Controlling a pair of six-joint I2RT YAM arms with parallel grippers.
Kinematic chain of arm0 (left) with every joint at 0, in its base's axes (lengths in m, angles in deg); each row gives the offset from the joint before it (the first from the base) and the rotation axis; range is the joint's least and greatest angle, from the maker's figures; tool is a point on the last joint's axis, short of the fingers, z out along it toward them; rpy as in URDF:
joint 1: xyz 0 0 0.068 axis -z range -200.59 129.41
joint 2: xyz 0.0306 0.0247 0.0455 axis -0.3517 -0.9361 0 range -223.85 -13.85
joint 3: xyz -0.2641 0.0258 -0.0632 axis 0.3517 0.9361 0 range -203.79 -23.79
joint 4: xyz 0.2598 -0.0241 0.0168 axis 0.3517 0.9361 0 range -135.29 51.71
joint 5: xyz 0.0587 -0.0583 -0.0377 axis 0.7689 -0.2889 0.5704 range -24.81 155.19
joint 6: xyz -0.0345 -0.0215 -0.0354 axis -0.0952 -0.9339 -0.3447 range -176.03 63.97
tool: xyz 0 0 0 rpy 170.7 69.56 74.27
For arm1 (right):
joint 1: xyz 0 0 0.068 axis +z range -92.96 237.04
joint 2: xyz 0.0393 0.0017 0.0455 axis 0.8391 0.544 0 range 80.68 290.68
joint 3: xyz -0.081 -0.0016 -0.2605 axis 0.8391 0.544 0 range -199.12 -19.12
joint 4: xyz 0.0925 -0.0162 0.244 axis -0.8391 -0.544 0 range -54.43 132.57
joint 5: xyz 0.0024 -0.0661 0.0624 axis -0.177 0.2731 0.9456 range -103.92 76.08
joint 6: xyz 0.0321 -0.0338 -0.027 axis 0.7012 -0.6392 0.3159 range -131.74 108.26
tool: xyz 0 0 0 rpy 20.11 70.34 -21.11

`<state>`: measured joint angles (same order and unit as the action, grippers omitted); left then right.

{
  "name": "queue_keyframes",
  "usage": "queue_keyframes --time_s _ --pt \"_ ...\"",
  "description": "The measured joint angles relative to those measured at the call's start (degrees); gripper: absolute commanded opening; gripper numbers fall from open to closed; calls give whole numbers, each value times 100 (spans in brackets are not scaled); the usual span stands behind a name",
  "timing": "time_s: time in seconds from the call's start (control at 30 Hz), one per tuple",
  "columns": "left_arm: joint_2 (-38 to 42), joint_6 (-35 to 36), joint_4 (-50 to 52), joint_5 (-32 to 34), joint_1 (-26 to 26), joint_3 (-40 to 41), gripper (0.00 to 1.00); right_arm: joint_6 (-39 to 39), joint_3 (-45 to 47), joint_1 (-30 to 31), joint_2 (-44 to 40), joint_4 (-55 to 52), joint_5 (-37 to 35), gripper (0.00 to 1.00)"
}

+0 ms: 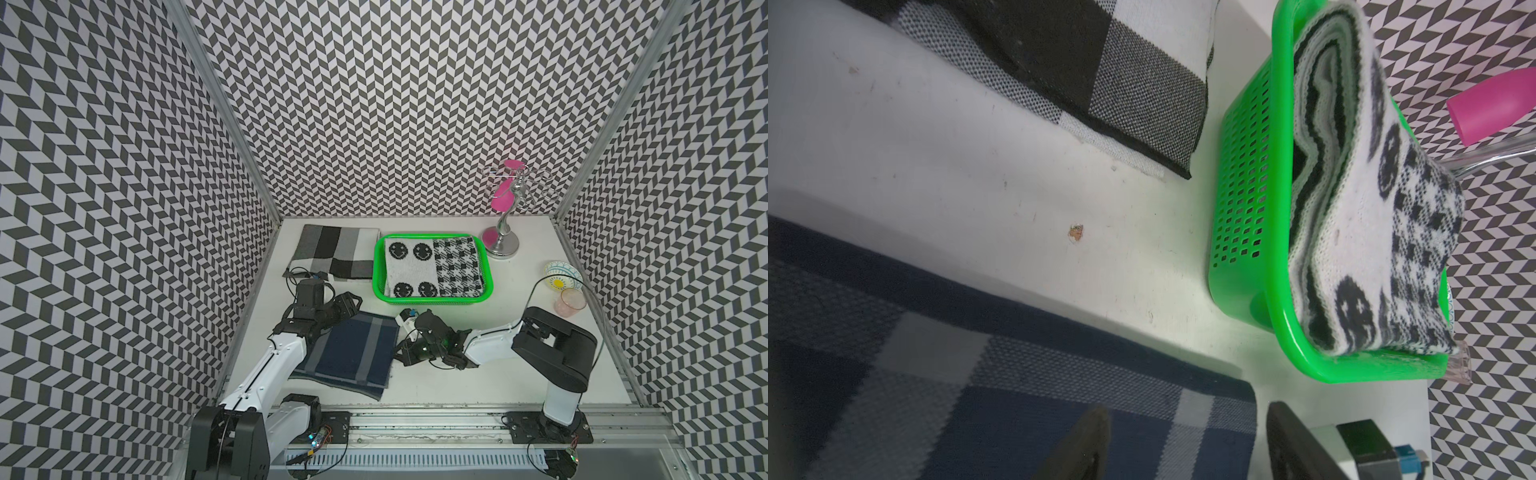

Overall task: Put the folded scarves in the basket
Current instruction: Move the scarf to the center of the board, then pick up the scarf at the center of the board.

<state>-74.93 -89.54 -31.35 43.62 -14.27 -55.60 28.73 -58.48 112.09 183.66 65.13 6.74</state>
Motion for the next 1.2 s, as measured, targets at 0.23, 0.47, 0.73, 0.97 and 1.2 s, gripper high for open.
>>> queue_keyframes --time_s 0.23,0.47,0.73,0.97,1.2 --pt "-50 -116 -278 -240 2 199 64 -463 1222 -1110 -1340 -498 286 6" --pt "-55 -326 -811 -413 223 732 64 -1060 1749 -2138 -2592 -1735 339 6" --pt "-302 -509 -1290 -354 754 1233 65 -1246 1915 -2750 -2879 -2096 363 6" --pt "-566 -490 -1602 -286 916 1255 65 -1241 2081 -2887 -3700 -2378 258 64" --pt "-662 -494 -1891 -199 1091 1471 66 -1178 2138 -2986 -3954 -2380 219 71"
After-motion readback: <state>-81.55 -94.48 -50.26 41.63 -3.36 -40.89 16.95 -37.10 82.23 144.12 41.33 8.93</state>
